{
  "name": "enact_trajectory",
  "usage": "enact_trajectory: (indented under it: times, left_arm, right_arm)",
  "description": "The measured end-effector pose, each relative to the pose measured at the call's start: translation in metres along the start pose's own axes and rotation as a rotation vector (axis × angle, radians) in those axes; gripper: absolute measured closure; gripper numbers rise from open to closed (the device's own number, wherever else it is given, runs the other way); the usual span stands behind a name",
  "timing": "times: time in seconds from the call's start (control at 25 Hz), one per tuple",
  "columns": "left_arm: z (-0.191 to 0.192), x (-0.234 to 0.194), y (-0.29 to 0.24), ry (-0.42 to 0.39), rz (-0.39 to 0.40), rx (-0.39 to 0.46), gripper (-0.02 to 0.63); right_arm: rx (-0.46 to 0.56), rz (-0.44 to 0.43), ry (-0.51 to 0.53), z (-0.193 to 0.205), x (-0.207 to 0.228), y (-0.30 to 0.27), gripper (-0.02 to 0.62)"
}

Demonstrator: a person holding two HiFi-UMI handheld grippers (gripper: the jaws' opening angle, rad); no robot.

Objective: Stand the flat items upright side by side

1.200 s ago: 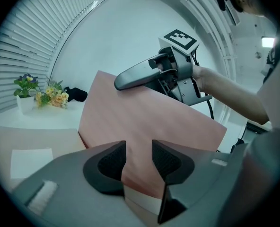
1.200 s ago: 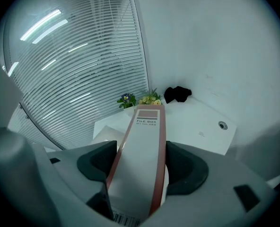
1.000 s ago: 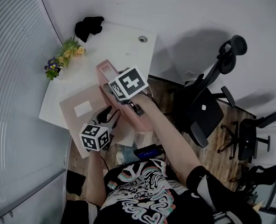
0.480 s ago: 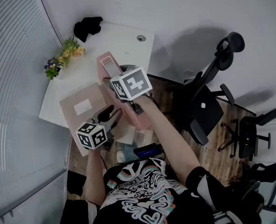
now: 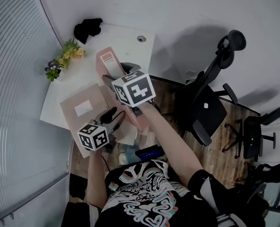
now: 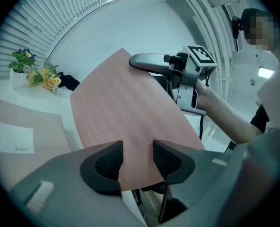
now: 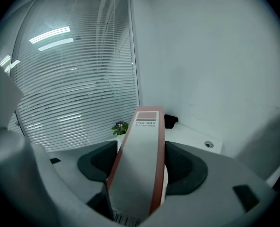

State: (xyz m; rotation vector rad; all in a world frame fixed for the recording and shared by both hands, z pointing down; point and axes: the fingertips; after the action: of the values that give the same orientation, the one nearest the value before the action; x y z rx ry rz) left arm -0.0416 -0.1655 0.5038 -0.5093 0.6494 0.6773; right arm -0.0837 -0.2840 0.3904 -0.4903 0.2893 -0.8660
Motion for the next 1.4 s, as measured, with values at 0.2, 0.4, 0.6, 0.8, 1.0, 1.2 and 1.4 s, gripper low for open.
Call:
enact_trajectory:
  times: [0.2, 0.4, 0.6, 0.8, 1.0, 1.2, 1.4]
  left_arm:
    - [-0.002, 0.003, 0.001, 0.036, 0.026, 0.024, 0.422]
    - [-0.003, 0.003, 0.001, 0.049, 0.027, 0.033, 0.423]
    - [-0.004, 0.000, 0.003, 0.055, 0.017, 0.039, 0.426]
    - [-0.004, -0.002, 0.002, 0.065, 0.001, 0.045, 0.426]
    - [-0.002, -0.004, 0.001, 0.062, -0.019, 0.037, 0.429]
    - [0.002, -0.005, -0.002, 0.062, -0.029, 0.024, 0.430]
    - [0.007, -0.005, -0.004, 0.045, -0.034, 0.015, 0.428]
  right_arm:
    - [0.103, 0.012, 0.017, -0.010, -0.001, 0.012, 0.285]
    - [0.157, 0.025, 0.014, -0.013, 0.001, 0.019, 0.285]
    - [0.237, 0.042, 0.006, -0.016, 0.000, 0.029, 0.287]
    - [0.295, 0.060, 0.011, -0.018, 0.001, 0.038, 0.288]
    - [0.394, 0.076, 0.044, -0.019, -0.002, 0.049, 0.288]
    - [0.454, 0.075, 0.066, -0.016, -0.004, 0.057, 0.288]
    - [0.489, 0.086, 0.070, -0.011, -0.004, 0.066, 0.288]
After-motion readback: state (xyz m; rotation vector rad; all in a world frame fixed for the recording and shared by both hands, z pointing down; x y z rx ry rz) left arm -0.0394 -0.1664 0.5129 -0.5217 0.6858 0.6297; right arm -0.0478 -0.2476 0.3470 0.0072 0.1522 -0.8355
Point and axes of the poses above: the fingertips, and each gripper's own axes: y backward along the fingers, x to its right, z out of its underside, and after that the axes turned 8 degrees about y, right-handed
